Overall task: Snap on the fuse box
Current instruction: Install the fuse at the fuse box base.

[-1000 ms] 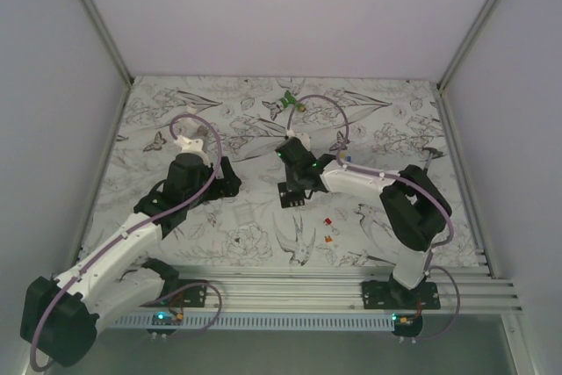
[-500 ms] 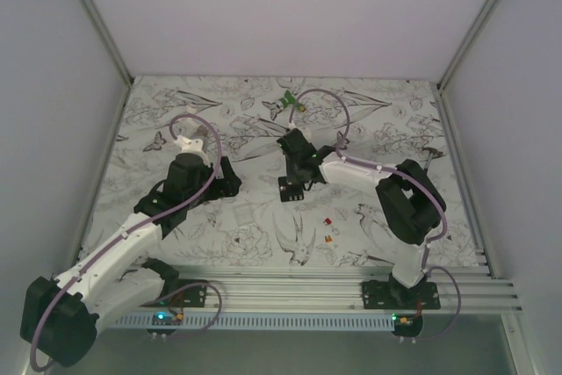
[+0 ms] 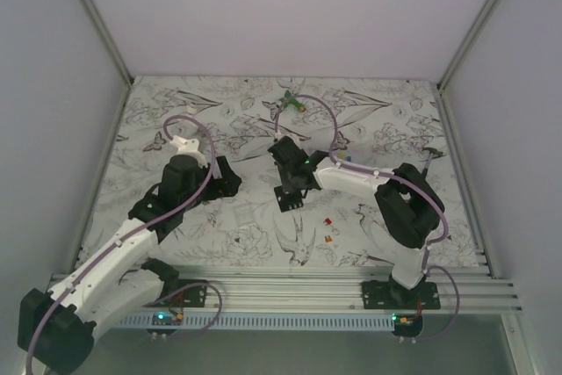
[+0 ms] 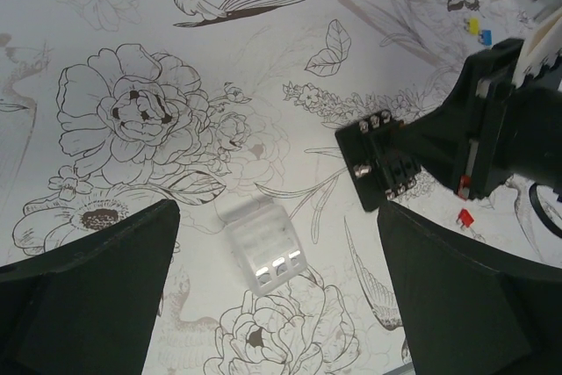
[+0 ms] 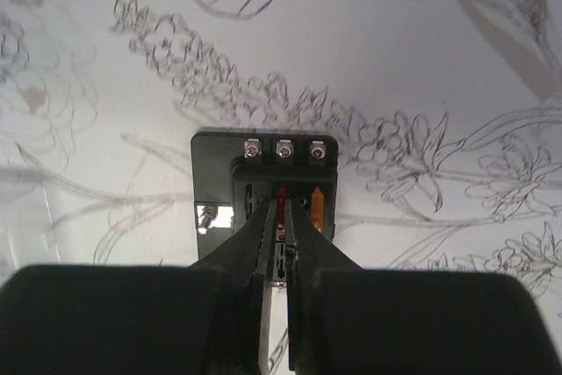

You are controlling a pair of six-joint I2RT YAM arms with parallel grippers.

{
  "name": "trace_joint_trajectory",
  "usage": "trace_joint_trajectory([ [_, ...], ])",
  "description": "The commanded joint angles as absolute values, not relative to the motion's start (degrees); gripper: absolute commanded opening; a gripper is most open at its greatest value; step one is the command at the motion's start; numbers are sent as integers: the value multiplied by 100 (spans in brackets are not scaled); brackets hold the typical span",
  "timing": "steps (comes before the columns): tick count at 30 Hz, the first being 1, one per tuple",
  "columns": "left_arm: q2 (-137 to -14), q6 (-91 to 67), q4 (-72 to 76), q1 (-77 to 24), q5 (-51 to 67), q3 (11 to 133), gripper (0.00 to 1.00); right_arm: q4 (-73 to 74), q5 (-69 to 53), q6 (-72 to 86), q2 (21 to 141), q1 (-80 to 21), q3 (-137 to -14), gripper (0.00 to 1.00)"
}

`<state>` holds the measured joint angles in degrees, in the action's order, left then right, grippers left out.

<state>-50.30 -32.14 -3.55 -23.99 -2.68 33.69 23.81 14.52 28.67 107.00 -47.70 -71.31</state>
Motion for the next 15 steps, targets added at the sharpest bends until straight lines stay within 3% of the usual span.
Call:
trace_joint_trajectory([
  [1,-4849,-3276,-548,-2357,-177,3261,100,2969,1254,2640,10455,-4889,-7054,14],
  [9,-4709,-3310,-645,-2359,-117,3261,100,2873,1087,2495,9739,-4906,-7144,39],
  [15,-4741,-3310,-653,-2362,-18,3294,100,3527,1505,2620,9194,-4755,-6489,43],
])
